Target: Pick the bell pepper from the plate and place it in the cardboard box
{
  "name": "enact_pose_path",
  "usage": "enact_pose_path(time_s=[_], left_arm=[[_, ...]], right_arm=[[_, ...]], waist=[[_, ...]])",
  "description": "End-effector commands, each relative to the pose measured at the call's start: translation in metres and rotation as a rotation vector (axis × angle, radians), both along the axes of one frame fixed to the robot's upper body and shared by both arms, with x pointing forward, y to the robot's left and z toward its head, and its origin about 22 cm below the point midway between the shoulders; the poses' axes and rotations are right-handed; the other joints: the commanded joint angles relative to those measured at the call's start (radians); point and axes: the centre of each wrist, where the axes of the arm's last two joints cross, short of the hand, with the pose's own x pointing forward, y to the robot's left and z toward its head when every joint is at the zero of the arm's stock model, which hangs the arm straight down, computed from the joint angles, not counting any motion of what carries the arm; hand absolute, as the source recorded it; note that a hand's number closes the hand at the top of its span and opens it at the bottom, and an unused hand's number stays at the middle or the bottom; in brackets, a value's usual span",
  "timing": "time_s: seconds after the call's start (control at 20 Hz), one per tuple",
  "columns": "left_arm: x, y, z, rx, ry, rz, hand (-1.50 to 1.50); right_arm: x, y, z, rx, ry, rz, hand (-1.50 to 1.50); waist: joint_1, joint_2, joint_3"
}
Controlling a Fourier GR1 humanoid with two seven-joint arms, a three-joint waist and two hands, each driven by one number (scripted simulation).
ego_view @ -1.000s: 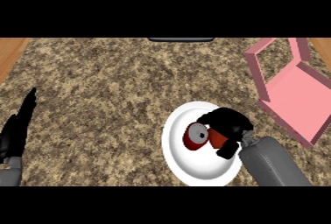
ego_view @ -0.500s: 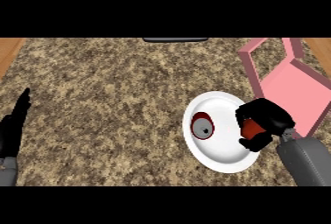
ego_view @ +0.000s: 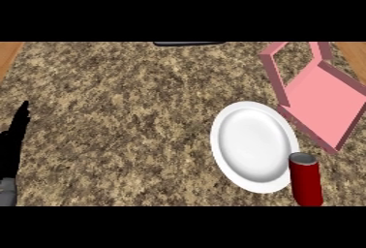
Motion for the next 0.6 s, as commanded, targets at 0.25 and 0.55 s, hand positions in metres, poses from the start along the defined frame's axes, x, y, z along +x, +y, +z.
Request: enact_pose_path(time_s=[0.25, 0.55], left_arm=[[0.008, -0.007, -0.002, -0.002, -0.008, -0.053, 0.0], [0.012, -0.015, 0.013, 0.009, -0.001, -0.073, 0.0]], right_arm=[[-0.055, -0.088, 0.057, 0.027, -0.401, 0.008, 1.5], [-0.053, -0.1, 0.086, 0.126, -0.446, 0.119, 1.5]], waist=[[0.056, 0.002, -0.003], [0.074, 0.0, -0.005]])
